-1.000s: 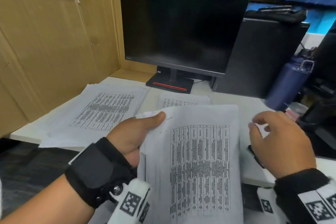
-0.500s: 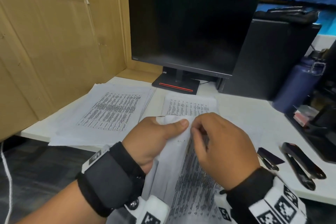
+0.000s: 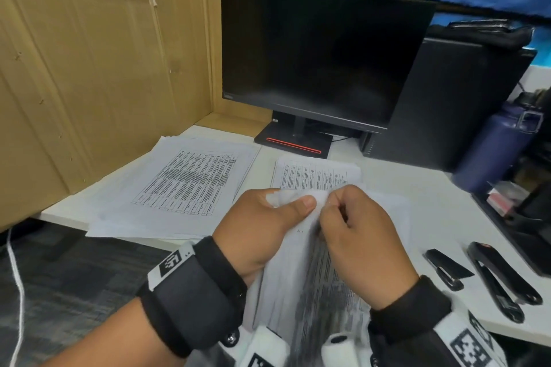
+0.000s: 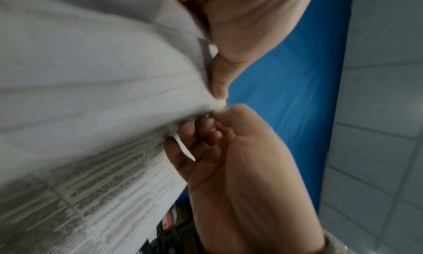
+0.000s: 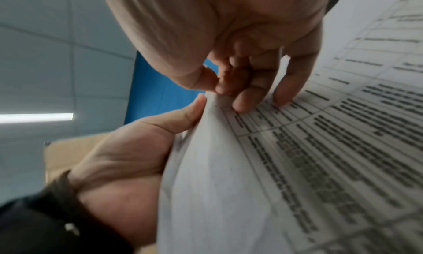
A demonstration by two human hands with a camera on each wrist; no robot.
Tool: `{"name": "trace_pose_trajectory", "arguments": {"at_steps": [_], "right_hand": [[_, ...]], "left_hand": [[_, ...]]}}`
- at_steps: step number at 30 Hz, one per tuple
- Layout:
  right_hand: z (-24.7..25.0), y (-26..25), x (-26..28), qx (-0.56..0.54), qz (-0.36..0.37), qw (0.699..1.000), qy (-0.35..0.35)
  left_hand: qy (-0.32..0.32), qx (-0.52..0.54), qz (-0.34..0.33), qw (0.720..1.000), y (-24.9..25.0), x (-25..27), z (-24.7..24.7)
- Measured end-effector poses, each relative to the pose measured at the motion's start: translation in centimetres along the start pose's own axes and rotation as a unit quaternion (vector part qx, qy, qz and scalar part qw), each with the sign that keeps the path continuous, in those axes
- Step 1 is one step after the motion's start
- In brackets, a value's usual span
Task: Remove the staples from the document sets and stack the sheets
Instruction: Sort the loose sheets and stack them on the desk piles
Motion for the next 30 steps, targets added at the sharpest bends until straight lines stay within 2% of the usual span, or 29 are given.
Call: {"name": "trace_pose_trajectory", "arguments": {"at_steps": [2,3,6,12,15,19,24,27,29,30], "right_hand": [[0.4,-1.1,0.5,0.022,0.067,0.997,0.017],[0.7,-2.0,0.9,0.067,0.122,0.99,0.037],[0.6,-4.2,1.9,0.217,0.264,0.936,0.087],[0.3,-5.1,2.2,0.324,0.367,0.856,0.166],[0.3,-5.9,2.3,0.347,0.397,0.828,0.192],[-0.5,-6.5,2.8,0.375,0.461,0.782,0.187],[-0.9,-6.6,3.6,0.406,0.553,0.714,0.14],[-1.5,-6.8,3.3,0.42,0.565,0.7,0.12],[-1.8,-6.8,2.5,0.423,0.548,0.713,0.111],[-1.9,-6.7,1.9,0.42,0.53,0.729,0.107]], "left_hand": [[-0.001,0.027,0.024,0.999,-0.3,-0.2,0.4],[-0.002,0.04,0.034,0.999,-0.4,-0.3,0.4],[0.005,0.05,0.044,0.998,-0.6,-0.5,0.7],[0.035,0.043,0.049,0.997,-0.6,-0.5,1.2],[0.036,0.04,0.043,0.998,-0.5,-0.5,1.2],[0.027,0.023,0.042,0.999,-0.1,-0.6,1.3],[-0.015,0.009,0.07,0.997,-0.7,-0.9,1.4],[-0.016,0.03,0.086,0.996,-1.2,-0.8,1.0],[0.001,0.049,0.09,0.995,-1.1,-0.7,1.0],[0.01,0.054,0.087,0.995,-1.1,-0.6,1.0]]}}
Point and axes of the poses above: each hand's wrist, its own x-axis away from the middle knuckle, its own z-axis out of the back of the hand, y = z × x, the point moved 10 cm from there along -x, towards the middle knuckle, and after that the axes turned 6 degrees about -z, right-handed, at the moved point
